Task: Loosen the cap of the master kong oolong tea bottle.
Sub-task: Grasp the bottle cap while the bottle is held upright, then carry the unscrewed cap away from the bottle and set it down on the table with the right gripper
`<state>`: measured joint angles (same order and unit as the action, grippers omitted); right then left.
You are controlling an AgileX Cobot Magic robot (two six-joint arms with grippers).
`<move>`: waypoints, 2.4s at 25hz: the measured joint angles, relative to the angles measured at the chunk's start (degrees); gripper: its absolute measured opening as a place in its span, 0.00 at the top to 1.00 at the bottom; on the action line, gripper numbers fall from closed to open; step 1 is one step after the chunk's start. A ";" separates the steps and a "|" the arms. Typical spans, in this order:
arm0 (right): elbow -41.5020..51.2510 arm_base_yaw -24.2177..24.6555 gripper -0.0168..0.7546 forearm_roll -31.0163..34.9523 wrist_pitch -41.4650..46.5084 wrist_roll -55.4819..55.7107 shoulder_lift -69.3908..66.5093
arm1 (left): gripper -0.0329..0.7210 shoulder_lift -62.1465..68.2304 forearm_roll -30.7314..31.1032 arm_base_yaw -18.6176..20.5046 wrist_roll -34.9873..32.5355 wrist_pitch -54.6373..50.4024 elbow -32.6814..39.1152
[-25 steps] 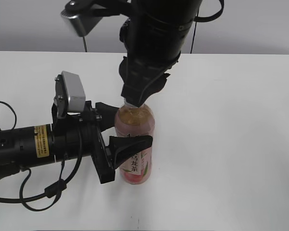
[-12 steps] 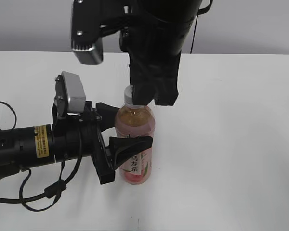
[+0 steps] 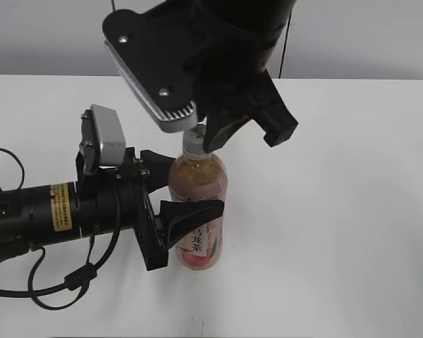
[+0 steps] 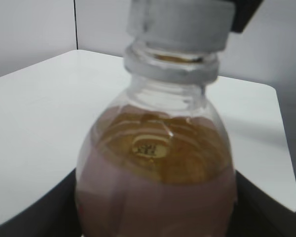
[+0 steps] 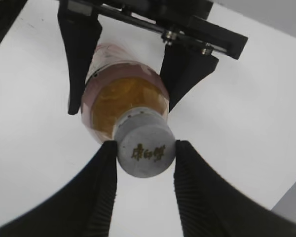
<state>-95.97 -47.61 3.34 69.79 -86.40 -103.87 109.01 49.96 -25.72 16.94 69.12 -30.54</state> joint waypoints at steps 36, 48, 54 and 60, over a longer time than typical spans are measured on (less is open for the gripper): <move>-2.16 0.26 0.63 1.72 0.42 -46.77 -0.42 | 0.35 0.00 0.50 0.00 0.06 0.23 0.00; -3.23 0.14 0.63 4.14 0.27 -43.19 -0.39 | 0.35 0.00 0.00 0.00 0.43 0.17 0.06; -3.34 0.34 0.64 0.07 0.27 -33.67 -0.07 | 0.35 0.00 -0.06 0.00 0.44 0.17 0.06; -3.48 4.98 0.64 -1.19 0.27 -21.91 1.30 | 0.35 0.00 -0.06 0.00 0.44 0.17 0.06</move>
<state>-99.45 -42.63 2.14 70.06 -108.31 -102.56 109.01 49.90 -25.72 17.38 69.30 -30.48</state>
